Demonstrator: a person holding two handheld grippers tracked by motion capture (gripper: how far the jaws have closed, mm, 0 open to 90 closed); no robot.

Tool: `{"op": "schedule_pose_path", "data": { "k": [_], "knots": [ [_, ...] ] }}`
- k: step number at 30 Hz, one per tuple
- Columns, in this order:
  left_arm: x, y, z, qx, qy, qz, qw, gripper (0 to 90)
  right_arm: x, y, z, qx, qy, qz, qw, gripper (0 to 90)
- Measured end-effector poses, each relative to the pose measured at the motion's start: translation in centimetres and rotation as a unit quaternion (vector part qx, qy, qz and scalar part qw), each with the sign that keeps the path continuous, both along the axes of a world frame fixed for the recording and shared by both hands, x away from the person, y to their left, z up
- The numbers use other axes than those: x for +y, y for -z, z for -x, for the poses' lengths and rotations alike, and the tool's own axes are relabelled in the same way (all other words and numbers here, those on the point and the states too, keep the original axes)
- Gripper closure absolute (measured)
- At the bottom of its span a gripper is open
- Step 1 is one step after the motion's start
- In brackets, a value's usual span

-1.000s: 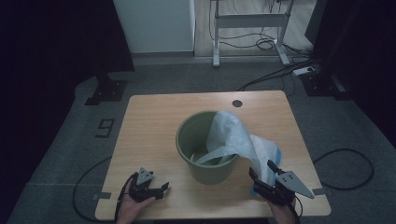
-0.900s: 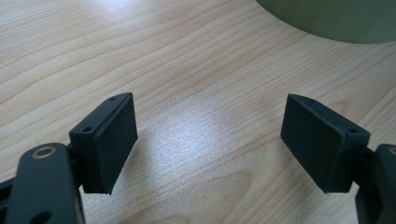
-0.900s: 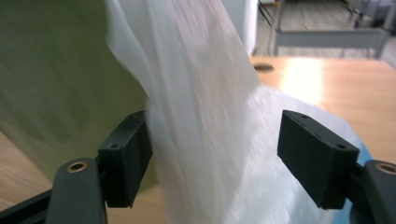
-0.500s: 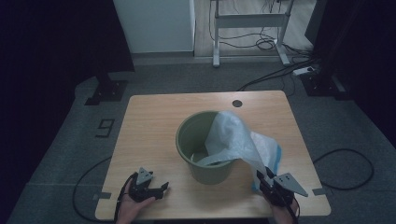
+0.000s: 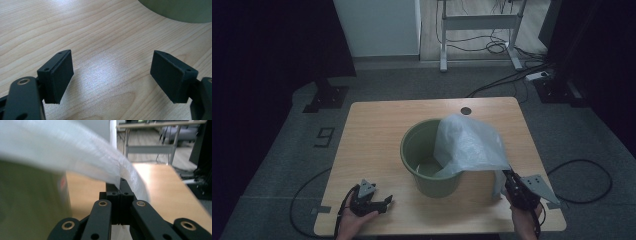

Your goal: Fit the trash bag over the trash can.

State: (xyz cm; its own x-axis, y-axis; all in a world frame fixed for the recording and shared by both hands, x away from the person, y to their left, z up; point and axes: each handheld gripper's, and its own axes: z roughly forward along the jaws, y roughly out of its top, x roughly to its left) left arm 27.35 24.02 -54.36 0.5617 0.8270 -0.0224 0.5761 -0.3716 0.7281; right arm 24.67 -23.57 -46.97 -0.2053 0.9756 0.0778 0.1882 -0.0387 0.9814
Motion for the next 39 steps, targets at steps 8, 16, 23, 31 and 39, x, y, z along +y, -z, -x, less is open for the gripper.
{"op": "schedule_pose_path", "data": {
  "k": [8, 16, 23, 31, 39],
  "knots": [
    [0.0, -0.2, 0.0, -0.003, -0.003, 0.008, 1.0000, 18.5, 0.2, -5.0, -0.7, -0.058, -0.004, -0.030, 0.9978, 88.4],
    [0.1, -2.8, 0.5, -0.024, -0.020, 0.063, 0.9975, 19.2, 3.2, -9.9, -0.2, -0.123, -0.051, -0.026, 0.9907, 88.4],
    [-0.6, -6.8, 2.0, -0.090, -0.049, 0.090, 0.9907, 20.9, 7.0, -10.7, -0.7, -0.130, -0.103, -0.006, 0.9862, 88.3],
    [-2.6, -10.9, 3.7, -0.142, -0.060, 0.104, 0.9825, 20.2, 9.3, -10.0, -1.8, -0.111, -0.139, 0.001, 0.9840, 88.3],
    [-4.8, -13.1, 3.5, -0.171, -0.064, 0.125, 0.9752, 20.6, 9.2, -10.3, -1.9, -0.105, -0.144, 0.005, 0.9840, 88.1]
  ]
}}
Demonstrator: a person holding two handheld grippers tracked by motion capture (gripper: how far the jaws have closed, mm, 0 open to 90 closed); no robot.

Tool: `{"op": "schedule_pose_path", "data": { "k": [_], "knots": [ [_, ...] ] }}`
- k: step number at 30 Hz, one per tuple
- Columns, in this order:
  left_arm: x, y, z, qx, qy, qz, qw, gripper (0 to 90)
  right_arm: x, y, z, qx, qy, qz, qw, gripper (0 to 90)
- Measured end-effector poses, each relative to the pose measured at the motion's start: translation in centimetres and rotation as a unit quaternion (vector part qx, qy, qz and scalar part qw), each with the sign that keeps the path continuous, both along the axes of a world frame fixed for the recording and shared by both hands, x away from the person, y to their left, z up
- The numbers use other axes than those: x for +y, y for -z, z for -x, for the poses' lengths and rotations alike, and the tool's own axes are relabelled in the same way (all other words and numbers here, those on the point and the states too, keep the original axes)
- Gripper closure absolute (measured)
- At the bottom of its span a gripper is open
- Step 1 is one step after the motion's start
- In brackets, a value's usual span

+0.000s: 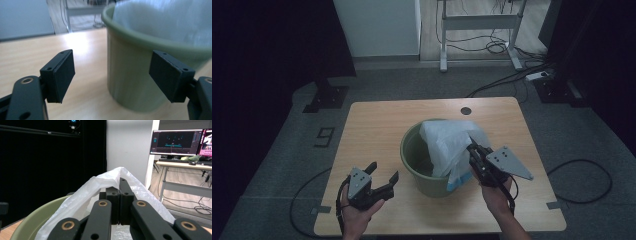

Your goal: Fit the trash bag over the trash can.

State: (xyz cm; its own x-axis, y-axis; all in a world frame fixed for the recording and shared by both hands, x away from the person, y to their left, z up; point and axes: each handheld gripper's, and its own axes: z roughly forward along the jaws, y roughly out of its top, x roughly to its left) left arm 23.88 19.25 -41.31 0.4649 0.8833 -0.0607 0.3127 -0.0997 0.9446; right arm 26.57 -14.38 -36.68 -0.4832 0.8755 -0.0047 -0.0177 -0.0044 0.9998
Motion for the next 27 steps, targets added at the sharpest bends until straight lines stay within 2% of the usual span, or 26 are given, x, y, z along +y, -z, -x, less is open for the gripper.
{"op": "schedule_pose_path", "data": {
  "k": [3, 5, 7, 13, 21, 27],
  "knots": [
    [-0.5, -0.7, -0.2, -0.025, -0.012, 0.015, 0.9995, 20.2, -0.2, -0.1, -0.1, 0.004, 0.002, -0.002, 1.0000, 88.1],
    [-0.9, -1.1, -0.3, -0.034, -0.013, 0.023, 0.9991, 20.3, -0.3, -0.1, -0.1, 0.005, 0.003, -0.002, 1.0000, 88.1],
    [-1.3, -1.4, -0.3, -0.040, -0.010, 0.022, 0.9989, 20.3, -0.3, -0.1, -0.2, 0.006, 0.004, 0.000, 1.0000, 88.1],
    [-3.4, -2.4, -0.3, -0.049, 0.017, 0.015, 0.9986, 20.1, 0.2, -0.5, -0.4, 0.007, 0.000, 0.003, 1.0000, 88.1],
    [-7.1, -3.7, -0.3, -0.056, 0.057, 0.009, 0.9967, 20.3, 1.7, -0.6, -0.4, 0.004, -0.007, 0.020, 0.9998, 88.1],
    [-9.3, -3.9, -0.6, -0.056, 0.079, -0.012, 0.9952, 21.1, 2.4, -0.2, -0.3, 0.009, -0.016, 0.029, 0.9994, 88.1]
  ]
}}
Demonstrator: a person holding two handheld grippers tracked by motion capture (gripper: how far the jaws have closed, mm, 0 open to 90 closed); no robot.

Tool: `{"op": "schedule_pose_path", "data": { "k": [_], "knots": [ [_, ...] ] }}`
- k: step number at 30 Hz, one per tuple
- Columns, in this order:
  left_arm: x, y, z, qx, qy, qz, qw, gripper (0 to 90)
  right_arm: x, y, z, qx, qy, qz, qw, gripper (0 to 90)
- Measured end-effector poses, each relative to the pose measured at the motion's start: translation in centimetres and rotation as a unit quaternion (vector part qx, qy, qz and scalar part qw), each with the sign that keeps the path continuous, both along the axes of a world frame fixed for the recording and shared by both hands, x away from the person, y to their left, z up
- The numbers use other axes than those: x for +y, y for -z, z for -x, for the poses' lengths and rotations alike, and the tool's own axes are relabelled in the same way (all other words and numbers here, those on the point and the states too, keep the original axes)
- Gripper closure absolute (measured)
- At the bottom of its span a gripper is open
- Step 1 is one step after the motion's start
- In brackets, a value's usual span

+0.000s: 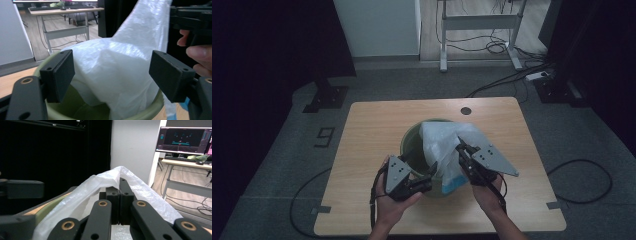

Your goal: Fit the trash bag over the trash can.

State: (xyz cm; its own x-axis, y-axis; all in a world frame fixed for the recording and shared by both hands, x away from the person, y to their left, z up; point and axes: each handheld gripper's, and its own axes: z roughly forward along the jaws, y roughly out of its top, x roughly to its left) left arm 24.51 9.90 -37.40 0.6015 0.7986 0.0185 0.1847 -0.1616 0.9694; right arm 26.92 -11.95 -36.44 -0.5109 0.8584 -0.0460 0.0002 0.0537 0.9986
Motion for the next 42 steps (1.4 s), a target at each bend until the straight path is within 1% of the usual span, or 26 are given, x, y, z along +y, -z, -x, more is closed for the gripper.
{"op": "schedule_pose_path", "data": {
  "k": [2, 3, 4, 6, 8, 9, 11, 12, 14, 15, 17, 19, 21, 23, 24, 25, 27, 28, 30, 32, 34, 37, 39, 42],
  "knots": [
    [-0.5, 0.1, -0.2, -0.001, 0.000, -0.004, 1.0000, 24.2, 0.1, 0.1, 0.0, 0.001, -0.002, 0.002, 1.0000, 88.1],
    [-0.6, 0.2, -0.2, -0.007, -0.001, 0.000, 1.0000, 28.2, 0.1, 0.2, 0.0, 0.002, -0.003, 0.001, 1.0000, 87.8],
    [-0.8, 0.2, -0.2, -0.008, -0.001, 0.002, 1.0000, 32.4, 0.1, 0.2, 0.1, 0.002, -0.004, 0.001, 1.0000, 87.3],
    [-1.2, 0.3, -0.2, -0.007, 0.014, -0.003, 0.9999, 35.7, 0.2, 0.3, 0.1, 0.001, -0.004, 0.003, 1.0000, 86.6],
    [-1.4, 0.4, 0.1, -0.011, 0.023, -0.008, 0.9996, 35.5, 0.2, 0.5, 0.1, 0.002, -0.001, 0.007, 1.0000, 86.6],
    [-1.4, 0.5, 0.2, -0.012, 0.025, -0.006, 0.9996, 34.9, 0.2, 0.5, 0.1, 0.002, 0.000, 0.009, 1.0000, 86.6],
    [-1.5, 0.5, 0.3, -0.014, 0.019, -0.005, 0.9997, 34.1, 0.2, 0.7, -0.1, 0.005, 0.002, 0.010, 0.9999, 86.7],
    [-1.5, 0.5, 0.3, -0.014, 0.019, -0.007, 0.9997, 33.8, 0.2, 0.7, -0.2, 0.006, 0.004, 0.010, 0.9999, 86.7],
    [-1.7, 0.6, 0.3, -0.011, 0.021, -0.003, 0.9997, 32.9, 0.2, 0.8, -0.4, 0.006, 0.006, 0.010, 0.9999, 86.7],
    [-1.8, 0.6, 0.3, -0.011, 0.023, -0.004, 0.9997, 32.7, 0.2, 0.8, -0.5, 0.006, 0.008, 0.010, 0.9999, 86.8],
    [-2.1, 0.6, 0.2, -0.012, 0.019, -0.008, 0.9997, 32.6, 0.2, 0.8, -0.6, 0.007, 0.008, 0.007, 0.9999, 87.1],
    [-2.3, 0.7, -0.1, -0.009, 0.012, -0.009, 0.9998, 33.9, 0.4, 0.9, -0.6, 0.008, 0.006, 0.007, 0.9999, 87.1],
    [-2.5, 1.0, -0.4, -0.006, 0.006, -0.009, 0.9999, 38.6, 0.5, 0.9, -0.5, 0.008, -0.001, 0.006, 1.0000, 87.0],
    [-2.6, 1.1, -0.7, 0.000, 0.002, -0.009, 1.0000, 50.7, 0.6, 0.9, -0.3, 0.005, -0.006, 0.006, 0.9999, 85.9],
    [-2.6, 1.2, -0.8, 0.004, 0.002, -0.006, 1.0000, 57.7, 0.6, 0.9, -0.2, 0.004, -0.010, 0.005, 0.9999, 83.8],
    [-2.5, 1.3, -1.0, 0.006, -0.001, -0.004, 1.0000, 63.3, 0.5, 0.9, -0.2, 0.004, -0.017, 0.002, 0.9998, 79.4],
    [-2.4, 1.4, -1.3, 0.014, 0.002, 0.002, 0.9999, 72.3, 0.3, 0.9, -0.1, 0.005, -0.037, -0.008, 0.9993, 67.7],
    [-2.2, 1.5, -1.4, 0.017, 0.002, 0.004, 0.9998, 76.5, 0.2, 0.8, 0.1, 0.002, -0.039, -0.012, 0.9992, 60.3],
    [-1.9, 1.5, -1.7, 0.025, 0.004, 0.015, 0.9996, 83.1, -0.1, 0.7, 0.6, -0.003, -0.043, -0.023, 0.9988, 46.7],
    [-1.5, 1.6, -1.8, 0.028, 0.001, 0.025, 0.9993, 86.7, -0.4, 0.7, 1.2, 0.000, -0.050, -0.030, 0.9983, 36.2],
    [-1.2, 1.6, -2.0, 0.030, -0.003, 0.033, 0.9990, 88.4, -0.6, 0.9, 2.0, 0.004, -0.055, -0.035, 0.9979, 30.4],
    [-0.9, 1.6, -2.1, 0.033, -0.010, 0.040, 0.9986, 89.5, -0.7, 1.6, 3.4, 0.014, -0.049, -0.040, 0.9979, 25.1],
    [-0.8, 1.6, -2.2, 0.035, -0.014, 0.045, 0.9983, 89.7, -0.8, 2.3, 4.4, 0.016, -0.044, -0.050, 0.9977, 23.6],
    [-0.6, 1.6, -2.4, 0.037, -0.017, 0.054, 0.9977, 89.7, -1.0, 3.2, 5.4, 0.023, -0.047, -0.056, 0.9970, 22.6]
  ]
}}
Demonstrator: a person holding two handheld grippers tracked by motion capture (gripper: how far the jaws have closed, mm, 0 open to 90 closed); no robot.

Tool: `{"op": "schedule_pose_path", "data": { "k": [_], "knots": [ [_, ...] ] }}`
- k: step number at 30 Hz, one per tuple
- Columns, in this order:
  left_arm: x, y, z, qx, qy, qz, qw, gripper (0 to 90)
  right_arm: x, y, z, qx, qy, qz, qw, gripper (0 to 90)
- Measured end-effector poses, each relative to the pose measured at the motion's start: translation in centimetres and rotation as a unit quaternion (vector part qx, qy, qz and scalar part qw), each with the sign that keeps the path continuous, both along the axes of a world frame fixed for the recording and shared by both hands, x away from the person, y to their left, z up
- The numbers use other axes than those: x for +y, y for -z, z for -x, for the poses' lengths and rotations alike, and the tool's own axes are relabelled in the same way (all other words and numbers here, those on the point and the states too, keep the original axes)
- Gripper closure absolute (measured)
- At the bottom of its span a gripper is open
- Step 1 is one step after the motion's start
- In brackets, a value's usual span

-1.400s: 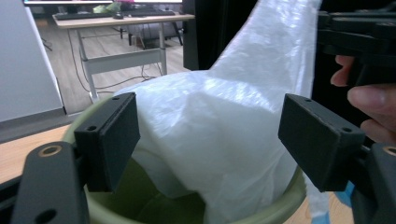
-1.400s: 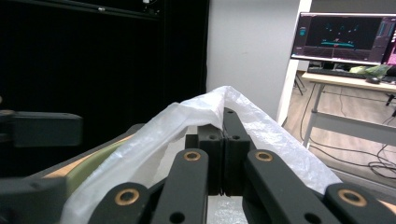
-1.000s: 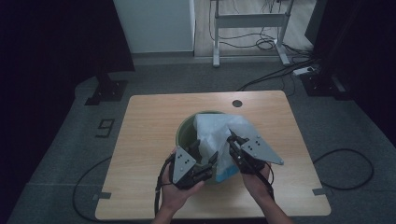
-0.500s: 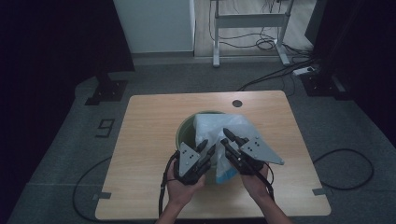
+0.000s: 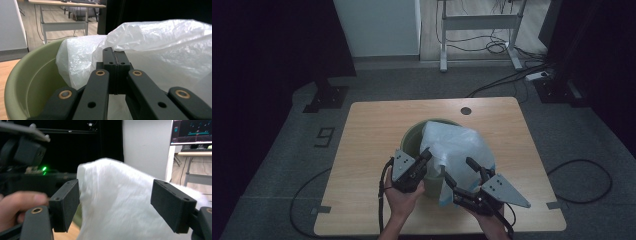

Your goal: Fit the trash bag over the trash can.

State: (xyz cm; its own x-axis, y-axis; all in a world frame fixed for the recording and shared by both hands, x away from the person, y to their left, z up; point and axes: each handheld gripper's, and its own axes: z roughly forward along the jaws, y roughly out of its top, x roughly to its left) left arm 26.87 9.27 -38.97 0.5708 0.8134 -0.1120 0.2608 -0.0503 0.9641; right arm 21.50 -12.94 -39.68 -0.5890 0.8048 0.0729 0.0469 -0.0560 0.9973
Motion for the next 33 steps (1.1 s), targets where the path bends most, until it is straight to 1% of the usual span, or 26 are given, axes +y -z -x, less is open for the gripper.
{"op": "schedule_pose_path", "data": {
  "k": [3, 4, 5, 6, 7, 8, 9, 10, 11, 12, 13, 14, 16, 17, 19, 20, 21, 22, 23, 24, 27, 30, 33],
  "knots": [
    [0.2, -0.1, -0.1, 0.001, -0.007, 0.006, 1.0000, 89.7, -0.2, 0.6, 0.7, 0.010, 0.003, -0.009, 0.9999, 22.0],
    [0.2, -0.2, -0.2, 0.001, -0.011, 0.003, 0.9999, 89.7, 0.0, 0.9, 1.0, 0.014, 0.007, -0.007, 0.9998, 21.3],
    [0.2, -0.2, -0.2, 0.000, -0.014, 0.003, 0.9999, 89.7, 0.4, 1.3, 1.3, 0.020, 0.016, 0.007, 0.9997, 19.6],
    [0.2, -0.3, -0.2, -0.001, -0.016, 0.004, 0.9999, 89.7, 0.9, 1.7, 1.5, 0.023, 0.026, 0.025, 0.9991, 17.5],
    [0.2, -0.3, -0.2, -0.002, -0.016, 0.004, 0.9999, 89.8, 1.2, 2.1, 1.7, 0.023, 0.034, 0.034, 0.9986, 17.5],
    [0.2, -0.4, -0.2, -0.002, -0.017, 0.005, 0.9998, 89.7, 1.5, 2.5, 1.8, 0.027, 0.041, 0.032, 0.9983, 17.5],
    [0.1, -0.4, -0.2, -0.003, -0.018, 0.006, 0.9998, 89.7, 1.7, 2.8, 1.8, 0.037, 0.051, 0.029, 0.9976, 17.3],
    [0.1, -0.5, -0.2, -0.003, -0.018, 0.007, 0.9998, 89.7, 1.9, 3.2, 1.7, 0.051, 0.067, 0.030, 0.9960, 16.2],
    [0.1, -0.5, -0.2, -0.003, -0.018, 0.009, 0.9998, 89.7, 2.2, 3.6, 1.6, 0.063, 0.078, 0.036, 0.9943, 14.9],
    [0.2, -0.6, -0.2, -0.004, -0.018, 0.008, 0.9998, 89.7, 2.4, 4.1, 1.4, 0.071, 0.087, 0.045, 0.9926, 14.8],
    [0.2, -0.7, -0.2, -0.006, -0.019, 0.007, 0.9998, 89.7, 2.5, 4.6, 1.3, 0.081, 0.099, 0.049, 0.9906, 14.8],
    [0.3, -0.7, -0.1, -0.007, -0.019, 0.006, 0.9998, 89.7, 2.5, 4.9, 1.2, 0.091, 0.107, 0.046, 0.9889, 14.8],
    [0.4, -0.8, 0.1, -0.010, -0.017, 0.006, 0.9998, 89.7, 2.2, 5.6, 0.9, 0.102, 0.114, 0.042, 0.9874, 16.3],
    [0.5, -0.8, 0.1, -0.011, -0.016, 0.007, 0.9998, 89.7, 2.1, 5.8, 0.8, 0.104, 0.117, 0.041, 0.9868, 19.0],
    [0.6, -0.8, 0.2, -0.011, -0.012, 0.009, 0.9998, 89.7, 1.6, 6.3, 0.6, 0.102, 0.117, 0.042, 0.9870, 28.6],
    [0.7, -0.8, 0.3, -0.011, -0.011, 0.010, 0.9998, 89.6, 1.4, 6.5, 0.4, 0.101, 0.120, 0.041, 0.9868, 35.0],
    [0.7, -0.8, 0.3, -0.011, -0.010, 0.010, 0.9998, 89.6, 1.1, 6.7, 0.2, 0.101, 0.116, 0.040, 0.9874, 44.8],
    [0.6, -0.8, 0.4, -0.013, -0.009, 0.009, 0.9998, 89.6, 0.8, 6.9, 0.0, 0.100, 0.104, 0.038, 0.9888, 51.3],
    [0.6, -0.8, 0.5, -0.014, -0.008, 0.007, 0.9998, 89.5, 0.6, 7.1, -0.2, 0.101, 0.102, 0.042, 0.9888, 55.7],
    [0.5, -0.8, 0.6, -0.015, -0.005, 0.006, 0.9999, 89.5, 0.4, 7.3, -0.4, 0.100, 0.104, 0.045, 0.9884, 61.5],
    [0.5, -0.9, 0.8, -0.018, -0.001, 0.004, 0.9998, 89.4, -0.4, 7.4, -0.8, 0.096, 0.114, 0.042, 0.9880, 74.3],
    [0.6, -0.8, 1.0, -0.020, 0.000, 0.001, 0.9998, 89.3, -1.0, 7.1, -1.0, 0.085, 0.122, 0.045, 0.9879, 81.3],
    [1.0, -0.7, 1.2, -0.019, 0.000, 0.004, 0.9998, 89.2, -1.4, 6.4, -1.1, 0.062, 0.135, 0.055, 0.9874, 85.2]
  ]
}}
